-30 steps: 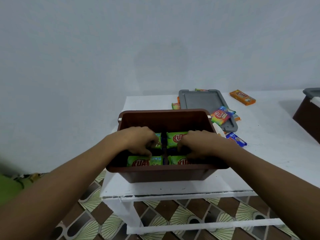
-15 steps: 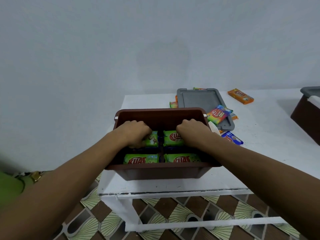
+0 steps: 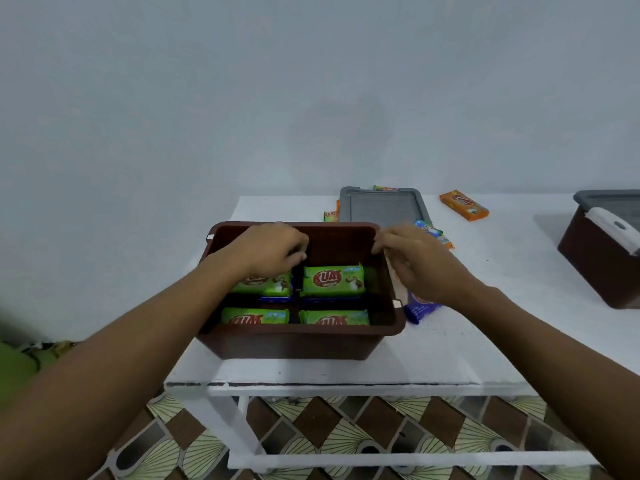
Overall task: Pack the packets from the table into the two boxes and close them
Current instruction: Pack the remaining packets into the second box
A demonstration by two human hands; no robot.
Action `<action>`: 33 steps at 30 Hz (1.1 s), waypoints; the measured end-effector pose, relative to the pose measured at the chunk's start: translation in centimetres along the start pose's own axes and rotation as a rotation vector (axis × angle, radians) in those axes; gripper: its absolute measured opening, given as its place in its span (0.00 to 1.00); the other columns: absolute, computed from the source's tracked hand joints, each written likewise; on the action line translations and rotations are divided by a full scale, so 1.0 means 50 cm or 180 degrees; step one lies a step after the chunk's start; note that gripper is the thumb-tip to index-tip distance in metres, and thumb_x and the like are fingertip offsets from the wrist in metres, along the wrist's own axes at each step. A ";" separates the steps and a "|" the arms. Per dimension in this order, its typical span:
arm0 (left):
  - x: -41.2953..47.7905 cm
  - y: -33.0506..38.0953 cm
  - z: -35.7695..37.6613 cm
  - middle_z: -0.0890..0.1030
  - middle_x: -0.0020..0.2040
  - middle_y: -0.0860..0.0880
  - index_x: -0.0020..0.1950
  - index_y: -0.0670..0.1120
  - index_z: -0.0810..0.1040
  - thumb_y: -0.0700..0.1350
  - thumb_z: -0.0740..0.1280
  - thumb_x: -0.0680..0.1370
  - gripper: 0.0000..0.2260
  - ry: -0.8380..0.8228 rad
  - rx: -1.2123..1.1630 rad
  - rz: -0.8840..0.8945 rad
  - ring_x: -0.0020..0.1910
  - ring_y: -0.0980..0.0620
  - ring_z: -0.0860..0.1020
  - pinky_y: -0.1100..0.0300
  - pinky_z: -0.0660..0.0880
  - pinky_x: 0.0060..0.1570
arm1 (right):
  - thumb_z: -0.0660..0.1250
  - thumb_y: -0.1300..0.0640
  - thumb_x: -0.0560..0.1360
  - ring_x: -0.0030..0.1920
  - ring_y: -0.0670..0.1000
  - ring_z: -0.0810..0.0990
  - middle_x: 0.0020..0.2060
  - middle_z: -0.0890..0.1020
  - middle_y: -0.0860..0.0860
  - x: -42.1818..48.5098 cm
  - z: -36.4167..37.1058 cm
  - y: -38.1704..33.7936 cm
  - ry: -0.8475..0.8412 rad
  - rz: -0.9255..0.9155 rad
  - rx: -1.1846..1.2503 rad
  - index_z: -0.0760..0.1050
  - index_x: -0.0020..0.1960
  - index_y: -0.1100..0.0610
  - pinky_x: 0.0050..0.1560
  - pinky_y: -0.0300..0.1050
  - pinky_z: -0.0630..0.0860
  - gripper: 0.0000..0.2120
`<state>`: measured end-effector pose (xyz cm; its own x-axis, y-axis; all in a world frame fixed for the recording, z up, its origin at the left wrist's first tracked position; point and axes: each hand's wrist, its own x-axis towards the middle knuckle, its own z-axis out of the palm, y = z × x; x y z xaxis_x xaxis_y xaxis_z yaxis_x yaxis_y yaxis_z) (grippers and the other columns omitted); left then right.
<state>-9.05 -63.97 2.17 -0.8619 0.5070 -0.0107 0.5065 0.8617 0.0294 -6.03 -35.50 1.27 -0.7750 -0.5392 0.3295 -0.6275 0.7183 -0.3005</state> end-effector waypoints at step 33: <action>0.421 0.353 0.112 0.66 0.67 0.44 0.73 0.47 0.61 0.53 0.76 0.69 0.38 -0.0282 -0.0378 -0.1237 0.61 0.46 0.73 0.52 0.74 0.58 | 0.79 0.52 0.66 0.56 0.44 0.74 0.58 0.69 0.44 -0.302 -0.001 0.444 0.0488 0.1698 0.1228 0.68 0.68 0.53 0.44 0.21 0.71 0.35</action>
<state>-18.13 -37.96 -3.15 -0.9804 0.1485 -0.1298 0.1329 0.9837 0.1212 -8.25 -11.41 -10.33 -0.9846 -0.0654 0.1620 -0.1656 0.6451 -0.7459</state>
